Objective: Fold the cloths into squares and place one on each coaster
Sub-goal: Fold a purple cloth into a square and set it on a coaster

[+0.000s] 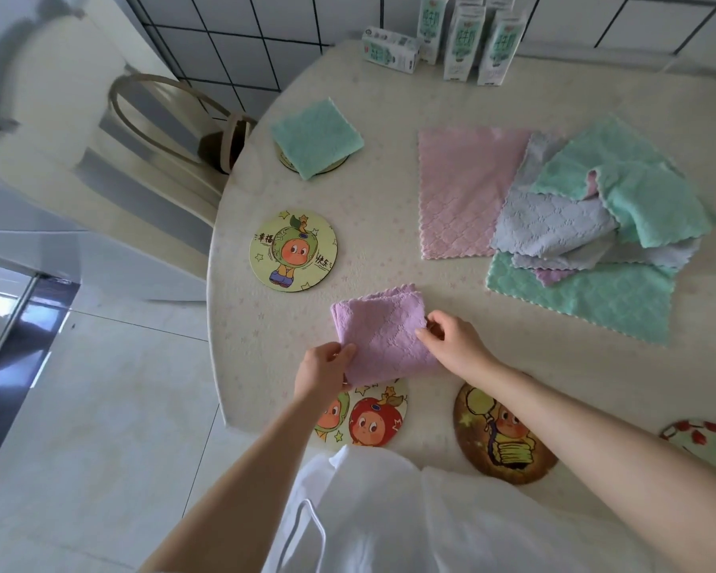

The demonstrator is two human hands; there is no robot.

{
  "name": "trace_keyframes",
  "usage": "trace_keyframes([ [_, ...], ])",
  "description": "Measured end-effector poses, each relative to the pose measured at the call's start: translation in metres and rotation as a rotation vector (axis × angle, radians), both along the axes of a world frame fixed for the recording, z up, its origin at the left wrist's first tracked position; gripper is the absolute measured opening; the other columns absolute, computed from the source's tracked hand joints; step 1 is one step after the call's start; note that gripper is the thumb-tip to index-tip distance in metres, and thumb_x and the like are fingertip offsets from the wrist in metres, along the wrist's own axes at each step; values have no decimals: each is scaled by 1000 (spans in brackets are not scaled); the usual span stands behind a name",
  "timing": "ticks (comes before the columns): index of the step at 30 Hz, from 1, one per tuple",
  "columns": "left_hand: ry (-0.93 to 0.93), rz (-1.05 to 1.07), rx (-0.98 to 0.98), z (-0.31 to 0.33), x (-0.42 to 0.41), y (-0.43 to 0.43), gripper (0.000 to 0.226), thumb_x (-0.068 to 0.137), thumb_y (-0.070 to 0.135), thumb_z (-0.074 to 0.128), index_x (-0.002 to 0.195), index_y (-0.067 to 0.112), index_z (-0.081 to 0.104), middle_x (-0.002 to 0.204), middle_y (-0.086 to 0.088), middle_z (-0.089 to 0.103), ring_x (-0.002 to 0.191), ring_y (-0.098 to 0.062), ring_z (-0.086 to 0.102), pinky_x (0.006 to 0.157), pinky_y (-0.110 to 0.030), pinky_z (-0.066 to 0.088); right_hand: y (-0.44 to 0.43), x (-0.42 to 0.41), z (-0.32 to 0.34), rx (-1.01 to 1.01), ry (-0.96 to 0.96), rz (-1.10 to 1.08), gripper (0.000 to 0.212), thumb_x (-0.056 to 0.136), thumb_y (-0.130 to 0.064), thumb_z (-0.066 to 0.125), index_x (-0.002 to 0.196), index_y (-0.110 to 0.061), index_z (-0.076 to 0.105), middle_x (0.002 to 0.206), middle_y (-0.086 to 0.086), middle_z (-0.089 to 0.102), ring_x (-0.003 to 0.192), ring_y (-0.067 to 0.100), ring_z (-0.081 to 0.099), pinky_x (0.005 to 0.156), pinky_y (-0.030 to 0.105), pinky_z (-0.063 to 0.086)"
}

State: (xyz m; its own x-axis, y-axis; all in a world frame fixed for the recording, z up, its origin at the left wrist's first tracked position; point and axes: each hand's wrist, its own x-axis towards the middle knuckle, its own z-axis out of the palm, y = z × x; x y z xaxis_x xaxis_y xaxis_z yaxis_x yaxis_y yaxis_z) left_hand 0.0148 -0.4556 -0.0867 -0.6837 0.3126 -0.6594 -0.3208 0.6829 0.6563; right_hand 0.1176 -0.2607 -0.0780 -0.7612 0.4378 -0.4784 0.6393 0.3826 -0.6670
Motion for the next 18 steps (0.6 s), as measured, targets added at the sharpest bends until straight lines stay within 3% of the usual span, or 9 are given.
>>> trace_keyframes([
  [4, -21, 32, 27, 1, -1, 0, 26, 95, 27, 55, 84, 7, 67, 89, -16, 68, 75, -28, 70, 60, -36, 60, -1, -13, -1, 9, 54, -68, 18, 95, -25, 50, 89, -8, 52, 68, 1, 53, 58, 14, 46, 53, 28, 33],
  [13, -59, 77, -82, 3, -7, 9, 25, 92, 35, 57, 89, 13, 69, 82, -10, 70, 62, -25, 71, 59, -43, 60, 0, -27, -13, 138, -159, -8, 17, 98, -25, 43, 92, -9, 48, 81, 9, 57, 75, 28, 56, 62, 35, 42],
  [15, 42, 42, -208, 7, -6, 13, 27, 91, 37, 56, 98, 11, 61, 81, -4, 67, 64, -22, 68, 60, -39, 60, 0, -30, -12, 146, -176, -1, 17, 98, -24, 43, 94, -9, 49, 83, 9, 58, 76, 28, 57, 62, 35, 44],
  [18, 530, -280, -404, 6, -3, 12, 31, 90, 33, 56, 113, 19, 41, 100, 3, 56, 77, -17, 60, 63, -33, 55, 1, -30, -11, 133, -188, -6, 15, 97, -25, 43, 92, -12, 47, 76, 4, 55, 71, 26, 57, 55, 33, 42],
])
